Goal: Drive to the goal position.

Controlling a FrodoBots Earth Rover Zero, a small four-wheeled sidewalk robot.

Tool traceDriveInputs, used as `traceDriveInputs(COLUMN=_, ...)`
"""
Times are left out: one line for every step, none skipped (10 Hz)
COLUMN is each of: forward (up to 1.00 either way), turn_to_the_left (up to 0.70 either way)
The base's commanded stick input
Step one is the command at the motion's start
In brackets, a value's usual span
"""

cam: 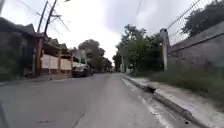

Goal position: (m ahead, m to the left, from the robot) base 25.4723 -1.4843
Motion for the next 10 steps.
traceDriveInputs(forward=1.00, turn_to_the_left=-0.07)
traceDriveInputs(forward=1.00, turn_to_the_left=0.00)
traceDriveInputs(forward=1.00, turn_to_the_left=0.00)
traceDriveInputs(forward=1.00, turn_to_the_left=0.00)
traceDriveInputs(forward=1.00, turn_to_the_left=0.00)
traceDriveInputs(forward=1.00, turn_to_the_left=0.00)
traceDriveInputs(forward=1.00, turn_to_the_left=-0.04)
traceDriveInputs(forward=1.00, turn_to_the_left=-0.37)
traceDriveInputs(forward=1.00, turn_to_the_left=-0.21)
traceDriveInputs(forward=1.00, turn_to_the_left=-0.06)
